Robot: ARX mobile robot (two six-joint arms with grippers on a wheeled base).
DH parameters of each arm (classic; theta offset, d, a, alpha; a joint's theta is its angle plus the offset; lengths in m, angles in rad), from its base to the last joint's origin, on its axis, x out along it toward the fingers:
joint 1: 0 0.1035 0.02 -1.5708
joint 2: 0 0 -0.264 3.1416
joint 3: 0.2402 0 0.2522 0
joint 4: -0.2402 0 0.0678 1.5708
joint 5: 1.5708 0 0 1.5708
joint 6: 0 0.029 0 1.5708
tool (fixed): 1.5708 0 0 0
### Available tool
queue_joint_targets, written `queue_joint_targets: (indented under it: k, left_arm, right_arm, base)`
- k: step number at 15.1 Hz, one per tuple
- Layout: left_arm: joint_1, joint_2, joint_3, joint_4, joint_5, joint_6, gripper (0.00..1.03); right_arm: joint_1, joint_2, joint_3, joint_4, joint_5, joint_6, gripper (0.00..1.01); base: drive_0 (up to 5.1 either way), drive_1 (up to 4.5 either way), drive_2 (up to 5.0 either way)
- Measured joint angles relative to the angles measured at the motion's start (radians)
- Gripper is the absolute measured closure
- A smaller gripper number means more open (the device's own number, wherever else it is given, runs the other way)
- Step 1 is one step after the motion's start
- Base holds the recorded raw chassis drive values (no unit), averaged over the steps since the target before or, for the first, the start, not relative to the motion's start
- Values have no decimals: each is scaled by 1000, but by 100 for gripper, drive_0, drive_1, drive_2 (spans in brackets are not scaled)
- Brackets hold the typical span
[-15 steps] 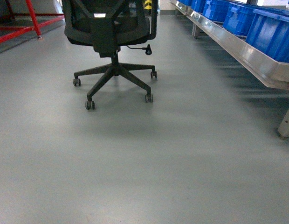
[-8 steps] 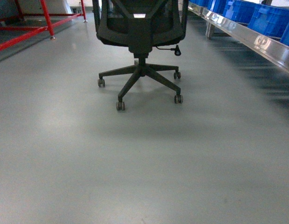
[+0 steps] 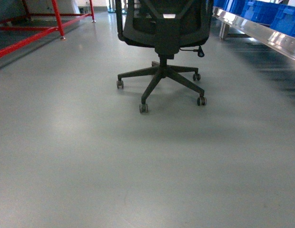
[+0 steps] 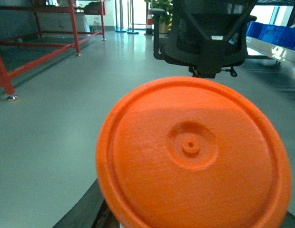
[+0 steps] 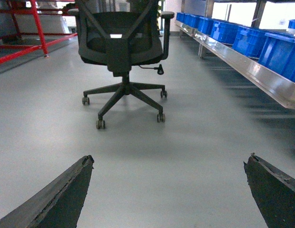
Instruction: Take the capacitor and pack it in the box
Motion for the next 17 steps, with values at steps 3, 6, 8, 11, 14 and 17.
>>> queue_joint_targets:
  k: [3,6,8,11,14,17]
  left_arm:
    - [0,0,0,0,0,0,59]
    - [0,0,0,1,1,0,59]
    - [0,0,0,3,1,0,59]
    - [0,0,0,3,1,0,59]
    - [0,0,0,0,1,0,59]
    - [0,0,0,0,-1,0,59]
  right_arm:
    - [0,0,0,0,0,0,3]
    - [0,0,0,-2,0,0,3]
    - [0,0,0,3,0,0,3]
    - [0,0,0,1,0,0,3]
    - [0,0,0,0,0,0,3]
    - [0,0,0,-2,0,0,3]
  base:
    - [-513,233,233]
    - [-498,247,247]
    - [-505,241,241]
    - [-498,247,247]
    - [-502,243,243]
    - [-496,249,249]
